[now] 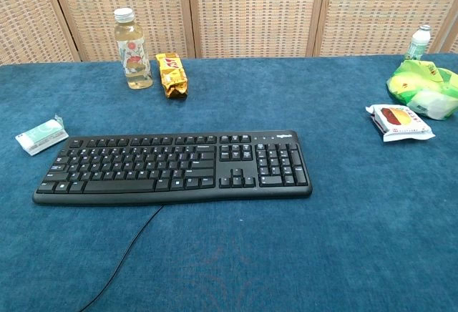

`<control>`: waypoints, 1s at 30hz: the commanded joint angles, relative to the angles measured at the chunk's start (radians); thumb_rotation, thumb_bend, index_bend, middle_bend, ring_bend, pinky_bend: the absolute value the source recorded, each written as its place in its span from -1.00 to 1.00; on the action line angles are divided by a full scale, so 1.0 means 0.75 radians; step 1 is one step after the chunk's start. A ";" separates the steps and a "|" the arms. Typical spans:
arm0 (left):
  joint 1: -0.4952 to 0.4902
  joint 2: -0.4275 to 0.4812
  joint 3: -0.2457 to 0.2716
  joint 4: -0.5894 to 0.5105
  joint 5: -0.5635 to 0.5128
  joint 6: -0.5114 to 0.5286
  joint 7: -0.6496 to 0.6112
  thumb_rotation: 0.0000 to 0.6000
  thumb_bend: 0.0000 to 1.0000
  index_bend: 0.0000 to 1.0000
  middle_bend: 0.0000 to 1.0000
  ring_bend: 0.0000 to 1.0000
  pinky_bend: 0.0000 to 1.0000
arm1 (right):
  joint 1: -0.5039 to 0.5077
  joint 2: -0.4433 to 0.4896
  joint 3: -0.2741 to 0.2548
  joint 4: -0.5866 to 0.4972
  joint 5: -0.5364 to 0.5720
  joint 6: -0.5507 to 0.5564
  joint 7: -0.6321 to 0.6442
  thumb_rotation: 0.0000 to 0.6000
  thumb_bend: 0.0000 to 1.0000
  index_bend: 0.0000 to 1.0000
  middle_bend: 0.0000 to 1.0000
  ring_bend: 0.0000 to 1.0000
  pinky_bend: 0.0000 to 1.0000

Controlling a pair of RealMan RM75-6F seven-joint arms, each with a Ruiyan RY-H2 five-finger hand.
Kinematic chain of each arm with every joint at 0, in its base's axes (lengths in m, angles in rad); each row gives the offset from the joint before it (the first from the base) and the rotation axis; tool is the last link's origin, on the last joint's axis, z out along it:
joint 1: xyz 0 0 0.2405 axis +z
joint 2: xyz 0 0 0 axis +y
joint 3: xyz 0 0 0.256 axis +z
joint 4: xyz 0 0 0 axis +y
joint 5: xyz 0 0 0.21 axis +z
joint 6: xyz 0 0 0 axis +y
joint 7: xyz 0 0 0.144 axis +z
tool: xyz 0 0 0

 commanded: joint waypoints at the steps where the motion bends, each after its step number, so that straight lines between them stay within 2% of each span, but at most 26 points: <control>1: 0.000 0.002 0.001 0.000 -0.001 -0.003 -0.007 1.00 -0.95 -1.00 -1.00 -1.00 -1.00 | 0.000 -0.001 0.000 0.002 -0.001 0.000 -0.002 1.00 -0.92 -1.00 -1.00 -1.00 -1.00; 10: -0.008 -0.001 -0.001 0.008 0.005 -0.013 -0.020 1.00 -0.90 -1.00 -0.96 -0.98 -1.00 | -0.001 -0.002 -0.002 0.001 -0.003 0.001 -0.001 1.00 -0.91 -1.00 -1.00 -1.00 -1.00; 11: -0.012 -0.008 -0.006 0.012 0.004 -0.014 -0.027 1.00 -0.89 -1.00 -0.82 -0.87 -1.00 | -0.001 -0.001 -0.002 0.000 -0.002 0.000 0.000 1.00 -0.91 -1.00 -1.00 -1.00 -1.00; 12: -0.016 -0.015 -0.011 0.016 0.004 -0.015 -0.034 1.00 -0.86 -1.00 -0.46 -0.57 -0.89 | -0.001 -0.001 -0.001 -0.001 -0.001 0.000 0.002 1.00 -0.91 -1.00 -1.00 -1.00 -1.00; 13: -0.023 -0.028 -0.020 0.024 0.001 -0.017 -0.044 1.00 -0.83 -1.00 -0.01 -0.17 -0.66 | -0.001 0.000 0.000 -0.002 0.002 -0.001 0.005 1.00 -0.91 -1.00 -1.00 -1.00 -1.00; 14: -0.033 -0.043 -0.031 0.032 -0.005 -0.022 -0.050 1.00 -0.80 -1.00 0.28 0.11 -0.46 | -0.001 0.001 0.002 -0.002 0.005 -0.001 0.007 1.00 -0.91 -1.00 -1.00 -1.00 -1.00; 15: -0.047 -0.059 -0.041 0.038 -0.014 -0.037 -0.053 1.00 -0.73 -1.00 0.57 0.43 -0.14 | -0.001 0.002 0.004 -0.001 0.008 -0.002 0.009 1.00 -0.91 -1.00 -1.00 -1.00 -1.00; 16: -0.064 -0.070 -0.048 0.039 -0.025 -0.066 -0.059 1.00 -0.63 -1.00 0.75 0.63 0.08 | -0.001 0.003 0.005 0.000 0.012 -0.004 0.011 1.00 -0.91 -1.00 -1.00 -1.00 -1.00; 17: -0.085 -0.077 -0.053 0.034 -0.038 -0.103 -0.067 1.00 -0.52 -1.00 0.84 0.73 0.19 | -0.001 0.004 0.006 0.001 0.015 -0.006 0.015 1.00 -0.91 -1.00 -1.00 -1.00 -1.00; 18: -0.125 -0.081 -0.060 0.011 -0.069 -0.183 -0.086 1.00 -0.31 -1.00 0.92 0.82 0.30 | 0.000 0.004 0.008 0.002 0.018 -0.007 0.021 1.00 -0.91 -1.00 -1.00 -1.00 -1.00; 19: -0.145 -0.079 -0.064 -0.002 -0.090 -0.227 -0.094 1.00 -0.08 -1.00 0.95 0.87 0.38 | 0.001 0.004 0.009 0.003 0.018 -0.007 0.024 1.00 -0.91 -1.00 -1.00 -1.00 -1.00; 22: -0.268 -0.045 -0.097 -0.082 -0.269 -0.499 -0.103 1.00 0.31 -1.00 0.98 0.97 0.54 | 0.002 0.003 0.009 0.008 0.016 -0.008 0.029 1.00 -0.90 -1.00 -1.00 -1.00 -1.00; 25: -0.399 -0.020 -0.151 -0.139 -0.527 -0.759 -0.099 1.00 0.46 -1.00 0.99 1.00 0.62 | 0.005 0.001 0.010 0.013 0.024 -0.018 0.030 1.00 -0.90 -1.00 -1.00 -1.00 -1.00; 26: -0.461 -0.011 -0.176 -0.144 -0.653 -0.880 -0.125 1.00 0.48 -1.00 0.99 1.00 0.63 | 0.006 0.000 0.010 0.016 0.029 -0.024 0.032 1.00 -0.91 -1.00 -1.00 -1.00 -1.00; 30: -0.630 -0.034 -0.209 -0.061 -0.963 -1.126 -0.149 1.00 0.53 -1.00 0.99 1.00 0.64 | 0.010 -0.002 0.010 0.023 0.033 -0.034 0.039 1.00 -0.90 -1.00 -1.00 -1.00 -1.00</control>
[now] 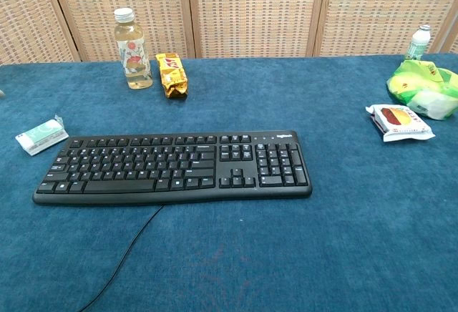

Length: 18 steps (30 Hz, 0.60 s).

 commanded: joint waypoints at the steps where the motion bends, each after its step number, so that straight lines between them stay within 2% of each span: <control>1: -0.301 -0.013 -0.079 0.048 -0.494 -0.428 -0.042 1.00 0.54 -1.00 0.99 1.00 0.64 | 0.002 -0.002 0.000 0.005 0.004 -0.006 0.003 1.00 -0.90 -1.00 -1.00 -1.00 -1.00; 6: -0.430 -0.055 -0.053 0.129 -0.709 -0.548 -0.043 1.00 0.54 -1.00 0.99 1.00 0.64 | 0.005 -0.004 0.002 0.013 0.014 -0.016 0.011 1.00 -0.90 -1.00 -1.00 -1.00 -1.00; 10: -0.505 -0.061 -0.039 0.178 -0.772 -0.641 -0.065 1.00 0.53 -1.00 0.99 1.00 0.64 | 0.007 -0.004 0.002 0.015 0.018 -0.022 0.012 1.00 -0.90 -1.00 -1.00 -1.00 -1.00; 18: -0.639 -0.109 0.019 0.249 -0.891 -0.647 -0.056 1.00 0.50 -1.00 0.99 1.00 0.64 | 0.010 -0.008 0.003 0.020 0.031 -0.035 0.008 1.00 -0.90 -1.00 -1.00 -1.00 -1.00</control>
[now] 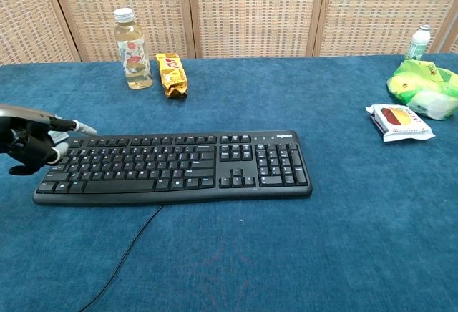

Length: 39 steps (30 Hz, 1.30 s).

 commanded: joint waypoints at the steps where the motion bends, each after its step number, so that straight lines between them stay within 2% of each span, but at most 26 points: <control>1: -0.052 -0.031 0.032 0.040 -0.055 0.010 0.006 1.00 0.50 -1.00 0.99 1.00 0.64 | 0.001 -0.002 0.000 0.004 0.007 -0.006 -0.002 1.00 -0.89 -1.00 -1.00 -1.00 -1.00; 10: -0.133 -0.088 0.090 0.120 -0.150 -0.002 -0.013 1.00 0.50 -1.00 0.99 1.00 0.64 | 0.004 -0.002 0.005 0.009 0.021 -0.015 0.003 1.00 -0.89 -1.00 -1.00 -1.00 -1.00; 22: -0.160 -0.122 0.119 0.168 -0.140 -0.007 -0.066 1.00 0.49 -1.00 0.99 1.00 0.64 | 0.003 0.000 0.007 0.012 0.025 -0.015 0.011 1.00 -0.89 -1.00 -1.00 -1.00 -1.00; 27: -0.120 -0.059 0.062 0.092 -0.059 0.025 -0.125 1.00 0.46 -1.00 1.00 1.00 0.64 | 0.002 0.001 0.007 0.013 0.027 -0.015 0.016 1.00 -0.89 -1.00 -1.00 -1.00 -1.00; 32: 0.023 0.134 -0.047 -0.117 0.199 0.204 -0.216 1.00 0.35 -1.00 0.98 1.00 0.63 | 0.001 0.002 0.007 0.012 0.023 -0.010 0.022 1.00 -0.89 -1.00 -1.00 -1.00 -1.00; 35: 0.118 0.225 -0.084 -0.214 0.352 0.350 -0.259 1.00 0.08 -1.00 0.83 0.85 0.51 | 0.001 0.004 0.006 0.007 0.017 -0.006 0.020 1.00 -0.89 -1.00 -1.00 -1.00 -1.00; 36: 0.162 0.254 -0.095 -0.247 0.415 0.424 -0.276 1.00 -0.08 -1.00 0.65 0.64 0.34 | 0.000 0.004 0.005 0.004 0.014 -0.004 0.019 1.00 -0.89 -1.00 -1.00 -1.00 -1.00; 38: 0.223 0.288 -0.097 -0.284 0.504 0.536 -0.283 1.00 -0.41 -1.00 -0.01 0.02 -0.11 | -0.001 0.005 0.003 0.000 0.008 -0.001 0.015 1.00 -0.89 -1.00 -1.00 -1.00 -1.00; 39: 0.251 0.301 -0.089 -0.294 0.547 0.587 -0.272 1.00 -0.59 -1.00 -0.50 -0.43 -0.43 | -0.001 0.005 0.002 -0.001 0.006 0.001 0.013 1.00 -0.89 -1.00 -1.00 -1.00 -1.00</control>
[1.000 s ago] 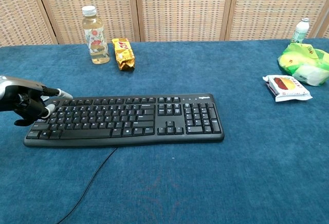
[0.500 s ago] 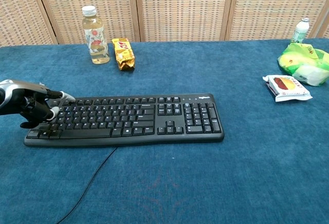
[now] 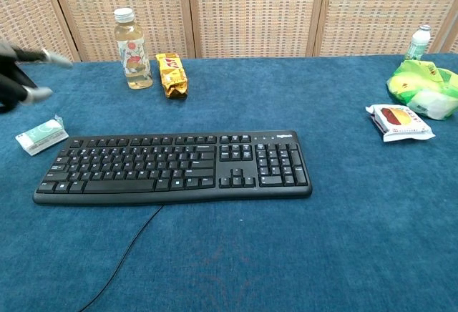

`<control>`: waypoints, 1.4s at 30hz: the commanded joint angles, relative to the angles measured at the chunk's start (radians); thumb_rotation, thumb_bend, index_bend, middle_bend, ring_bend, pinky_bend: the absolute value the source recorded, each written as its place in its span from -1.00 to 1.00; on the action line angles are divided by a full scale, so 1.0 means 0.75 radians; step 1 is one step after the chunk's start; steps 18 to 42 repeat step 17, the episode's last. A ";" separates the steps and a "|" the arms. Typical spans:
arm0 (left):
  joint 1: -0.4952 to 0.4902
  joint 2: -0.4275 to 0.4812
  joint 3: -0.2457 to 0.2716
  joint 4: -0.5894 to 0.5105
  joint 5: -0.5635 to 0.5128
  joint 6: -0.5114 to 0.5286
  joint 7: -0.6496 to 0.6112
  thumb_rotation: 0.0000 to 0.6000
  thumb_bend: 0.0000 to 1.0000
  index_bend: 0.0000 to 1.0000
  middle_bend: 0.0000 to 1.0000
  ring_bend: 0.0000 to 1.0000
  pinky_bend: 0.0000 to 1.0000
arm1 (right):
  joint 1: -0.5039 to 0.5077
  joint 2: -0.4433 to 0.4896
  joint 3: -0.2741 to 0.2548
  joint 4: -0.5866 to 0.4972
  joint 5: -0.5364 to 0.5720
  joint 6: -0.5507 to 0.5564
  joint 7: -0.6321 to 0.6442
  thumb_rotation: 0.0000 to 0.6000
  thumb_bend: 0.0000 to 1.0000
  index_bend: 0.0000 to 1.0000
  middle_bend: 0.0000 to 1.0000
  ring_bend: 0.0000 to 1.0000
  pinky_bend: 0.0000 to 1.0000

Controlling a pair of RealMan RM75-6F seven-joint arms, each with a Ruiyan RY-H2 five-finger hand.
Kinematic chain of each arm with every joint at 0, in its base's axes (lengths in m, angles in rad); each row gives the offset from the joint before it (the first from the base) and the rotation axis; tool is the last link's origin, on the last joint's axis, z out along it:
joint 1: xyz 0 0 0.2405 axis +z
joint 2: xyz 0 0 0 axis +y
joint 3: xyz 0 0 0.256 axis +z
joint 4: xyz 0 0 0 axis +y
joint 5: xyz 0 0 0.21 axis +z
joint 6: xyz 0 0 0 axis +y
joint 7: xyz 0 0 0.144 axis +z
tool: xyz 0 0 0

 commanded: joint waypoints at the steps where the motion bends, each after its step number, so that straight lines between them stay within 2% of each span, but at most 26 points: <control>1: 0.179 0.129 -0.022 -0.126 0.249 0.282 -0.015 1.00 -0.75 -1.00 -0.85 -0.78 -0.72 | -0.001 0.000 -0.001 -0.004 -0.004 0.004 -0.004 1.00 -0.89 -1.00 -1.00 -1.00 -1.00; 2: 0.193 0.136 -0.010 -0.128 0.266 0.312 0.012 1.00 -0.83 -1.00 -0.96 -0.92 -0.85 | -0.001 0.001 -0.002 -0.005 -0.005 0.005 -0.004 1.00 -0.89 -1.00 -1.00 -1.00 -1.00; 3: 0.216 0.142 0.012 -0.124 0.289 0.372 0.070 1.00 -0.92 -1.00 -1.00 -1.00 -0.97 | -0.002 0.001 -0.002 -0.007 -0.006 0.007 -0.005 1.00 -0.89 -1.00 -1.00 -1.00 -1.00; 4: 0.242 0.140 0.033 -0.122 0.308 0.438 0.127 1.00 -0.97 -1.00 -1.00 -1.00 -1.00 | -0.003 0.001 -0.002 -0.008 -0.006 0.008 -0.005 1.00 -0.89 -1.00 -1.00 -1.00 -1.00; 7: 0.321 0.105 0.075 -0.118 0.367 0.601 0.208 1.00 -1.00 -1.00 -1.00 -1.00 -1.00 | -0.004 0.003 -0.002 -0.010 -0.007 0.011 -0.005 1.00 -0.89 -1.00 -1.00 -1.00 -1.00; 11: 0.477 -0.005 0.150 -0.023 0.516 0.875 0.264 1.00 -1.00 -1.00 -1.00 -1.00 -1.00 | -0.006 0.003 -0.004 -0.013 -0.016 0.018 -0.011 1.00 -0.89 -1.00 -1.00 -1.00 -1.00; 15: 0.571 -0.059 0.209 0.018 0.585 1.003 0.342 1.00 -1.00 -1.00 -1.00 -1.00 -1.00 | -0.006 0.000 -0.008 -0.013 -0.026 0.022 -0.020 1.00 -0.89 -1.00 -1.00 -1.00 -1.00; 17: 0.605 -0.071 0.235 0.012 0.611 1.039 0.378 1.00 -1.00 -1.00 -1.00 -1.00 -1.00 | -0.005 -0.002 -0.009 -0.013 -0.029 0.023 -0.024 1.00 -0.89 -1.00 -1.00 -1.00 -1.00; 42: 0.605 -0.071 0.235 0.012 0.611 1.039 0.378 1.00 -1.00 -1.00 -1.00 -1.00 -1.00 | -0.005 -0.002 -0.009 -0.013 -0.029 0.023 -0.024 1.00 -0.89 -1.00 -1.00 -1.00 -1.00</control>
